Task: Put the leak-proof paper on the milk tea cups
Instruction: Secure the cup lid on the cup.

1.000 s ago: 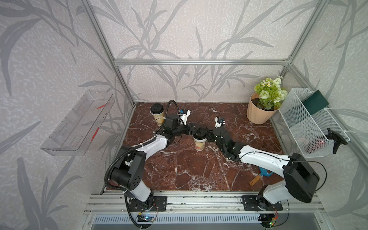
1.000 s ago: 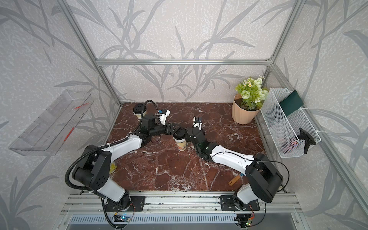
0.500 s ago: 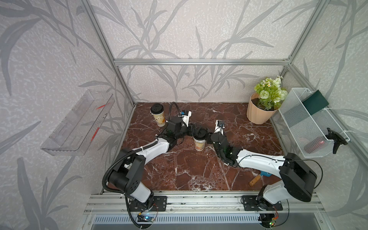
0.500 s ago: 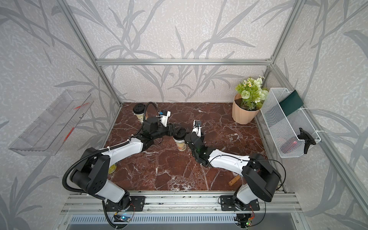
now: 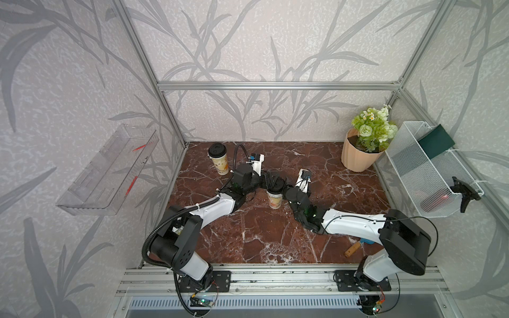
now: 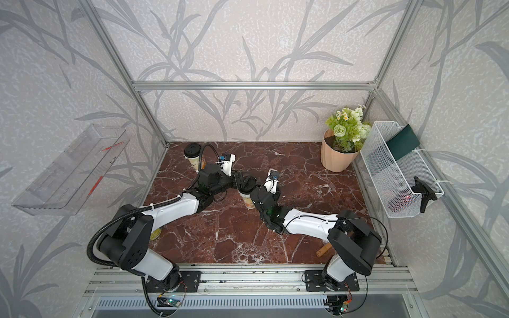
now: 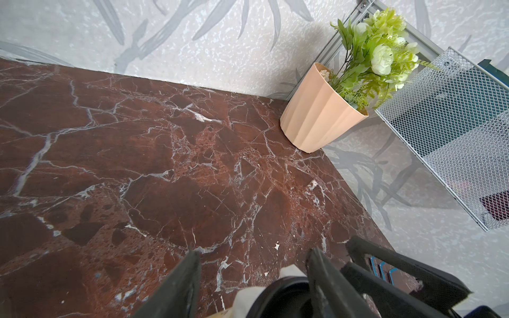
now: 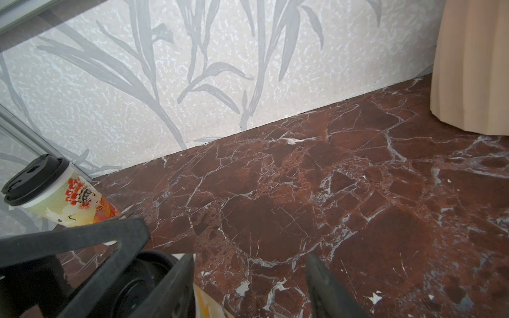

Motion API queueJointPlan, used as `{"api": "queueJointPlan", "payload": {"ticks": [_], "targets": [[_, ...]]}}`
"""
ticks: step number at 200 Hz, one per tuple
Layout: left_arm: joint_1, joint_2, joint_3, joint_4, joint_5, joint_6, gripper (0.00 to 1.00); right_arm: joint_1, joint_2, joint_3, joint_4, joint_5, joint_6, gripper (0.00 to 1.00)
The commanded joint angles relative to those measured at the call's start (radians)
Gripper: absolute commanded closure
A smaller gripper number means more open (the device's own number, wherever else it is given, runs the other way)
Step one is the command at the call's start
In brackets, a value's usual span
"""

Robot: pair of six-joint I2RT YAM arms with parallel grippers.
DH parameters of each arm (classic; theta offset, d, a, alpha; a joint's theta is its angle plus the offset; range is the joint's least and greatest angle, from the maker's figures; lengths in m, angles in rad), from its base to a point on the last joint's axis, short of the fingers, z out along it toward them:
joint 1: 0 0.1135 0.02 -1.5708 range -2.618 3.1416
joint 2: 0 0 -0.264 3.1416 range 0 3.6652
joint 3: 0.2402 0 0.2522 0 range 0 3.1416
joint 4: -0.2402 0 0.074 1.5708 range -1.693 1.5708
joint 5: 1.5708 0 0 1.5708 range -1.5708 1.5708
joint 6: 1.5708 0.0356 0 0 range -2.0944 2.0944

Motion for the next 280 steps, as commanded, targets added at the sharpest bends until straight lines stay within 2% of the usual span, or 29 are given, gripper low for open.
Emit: {"api": "queueJointPlan", "payload": {"ticks": [1, 27, 32, 54, 68, 105, 121, 145, 174, 280], "targets": [[-0.016, 0.117, -0.107, -0.334, -0.051, 0.087, 0.38, 0.053, 0.152, -0.072, -0.400, -0.058, 0.003, 0.35], [-0.015, 0.125, -0.102, -0.336, -0.043, 0.089, 0.38, 0.052, 0.129, -0.072, -0.384, -0.048, -0.028, 0.33], [-0.015, 0.125, -0.101, -0.338, -0.044, 0.089, 0.38, 0.051, 0.087, -0.071, -0.375, -0.056, -0.058, 0.32], [-0.016, 0.129, -0.103, -0.343, -0.046, 0.089, 0.38, 0.014, -0.014, -0.014, -0.372, -0.171, -0.146, 0.31], [-0.016, 0.133, -0.102, -0.343, -0.045, 0.088, 0.38, 0.011, -0.066, 0.051, -0.397, -0.202, -0.206, 0.31], [-0.016, 0.146, -0.097, -0.351, -0.046, 0.089, 0.38, -0.022, -0.174, 0.122, -0.392, -0.345, -0.260, 0.29], [-0.016, 0.152, -0.088, -0.359, -0.038, 0.093, 0.38, -0.051, -0.222, 0.087, -0.333, -0.434, -0.278, 0.28], [-0.016, 0.162, -0.075, -0.369, -0.030, 0.099, 0.38, -0.123, -0.273, 0.021, -0.233, -0.642, -0.249, 0.28], [-0.016, 0.169, -0.073, -0.361, -0.021, 0.098, 0.38, -0.135, -0.247, 0.017, -0.185, -0.785, -0.252, 0.28], [-0.016, 0.185, -0.053, -0.376, -0.003, 0.111, 0.39, -0.194, -0.147, 0.004, -0.192, -0.790, -0.230, 0.34]]}}
